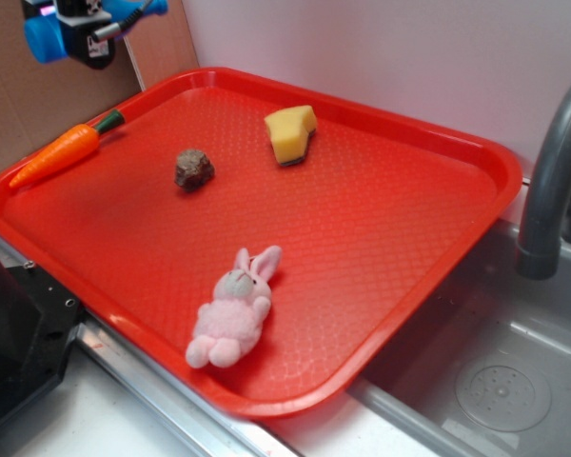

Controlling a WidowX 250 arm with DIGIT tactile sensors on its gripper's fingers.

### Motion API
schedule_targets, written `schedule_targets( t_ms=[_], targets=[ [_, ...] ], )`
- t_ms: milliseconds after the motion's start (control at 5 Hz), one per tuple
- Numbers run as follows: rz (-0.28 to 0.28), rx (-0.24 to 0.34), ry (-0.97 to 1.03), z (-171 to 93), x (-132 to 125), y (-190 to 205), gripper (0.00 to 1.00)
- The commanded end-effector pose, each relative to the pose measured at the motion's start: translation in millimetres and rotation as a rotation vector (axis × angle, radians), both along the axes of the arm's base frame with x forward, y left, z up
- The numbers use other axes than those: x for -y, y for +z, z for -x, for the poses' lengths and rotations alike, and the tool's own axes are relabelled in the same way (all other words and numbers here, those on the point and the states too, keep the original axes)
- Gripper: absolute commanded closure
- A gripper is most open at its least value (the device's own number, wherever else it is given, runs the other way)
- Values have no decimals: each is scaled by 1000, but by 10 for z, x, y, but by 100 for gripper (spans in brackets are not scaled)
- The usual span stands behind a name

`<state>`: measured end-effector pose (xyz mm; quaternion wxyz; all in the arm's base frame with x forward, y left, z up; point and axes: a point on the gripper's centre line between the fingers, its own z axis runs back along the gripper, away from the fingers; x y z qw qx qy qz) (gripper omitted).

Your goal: Grab the blue bottle.

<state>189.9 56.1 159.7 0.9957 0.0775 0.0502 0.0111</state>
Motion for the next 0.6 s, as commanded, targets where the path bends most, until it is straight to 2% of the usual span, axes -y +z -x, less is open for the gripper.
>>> schedule_targets(
  t_ms=[0,200,400],
  targets=[
    [-79,144,-70,165,492,382,100],
    [-43,197,-33,221,472,439,100],
    [6,157,-31,223,409,369,100]
  ],
)
